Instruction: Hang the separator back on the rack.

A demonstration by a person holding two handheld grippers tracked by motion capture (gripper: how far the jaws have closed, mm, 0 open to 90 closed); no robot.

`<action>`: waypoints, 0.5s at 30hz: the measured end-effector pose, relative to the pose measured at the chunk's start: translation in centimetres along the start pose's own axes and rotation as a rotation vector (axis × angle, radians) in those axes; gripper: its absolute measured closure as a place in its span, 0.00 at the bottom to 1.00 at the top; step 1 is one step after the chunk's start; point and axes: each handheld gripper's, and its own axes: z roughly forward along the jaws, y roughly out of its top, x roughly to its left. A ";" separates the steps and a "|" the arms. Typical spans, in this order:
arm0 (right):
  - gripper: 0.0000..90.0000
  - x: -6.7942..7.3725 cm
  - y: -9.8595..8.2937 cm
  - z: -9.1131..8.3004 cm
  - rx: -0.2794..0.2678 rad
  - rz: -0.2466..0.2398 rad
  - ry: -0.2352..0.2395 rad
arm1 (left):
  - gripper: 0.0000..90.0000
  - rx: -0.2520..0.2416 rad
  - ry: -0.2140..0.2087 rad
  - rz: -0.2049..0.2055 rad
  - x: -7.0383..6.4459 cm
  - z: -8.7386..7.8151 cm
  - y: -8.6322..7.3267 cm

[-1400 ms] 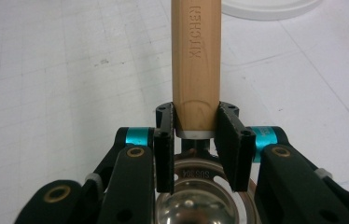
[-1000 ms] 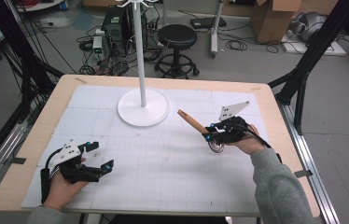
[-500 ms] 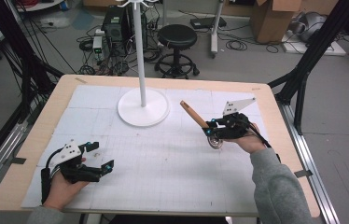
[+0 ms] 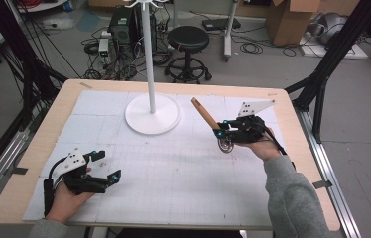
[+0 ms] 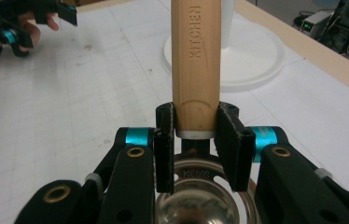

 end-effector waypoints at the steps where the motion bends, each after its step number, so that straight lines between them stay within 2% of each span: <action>1: 0.78 0.0 0.1 0.0 -0.008 -0.004 -0.003 | 0.03 0.001 0.000 0.001 0.0 0.0 0.0; 8: 0.78 -0.1 0.8 -0.5 -0.060 0.015 -0.016 | 0.03 -0.005 0.001 0.002 0.0 0.0 0.0; 15: 0.78 -0.2 1.5 -0.9 -0.083 0.031 -0.024 | 0.03 -0.009 0.002 -0.001 0.0 0.0 0.0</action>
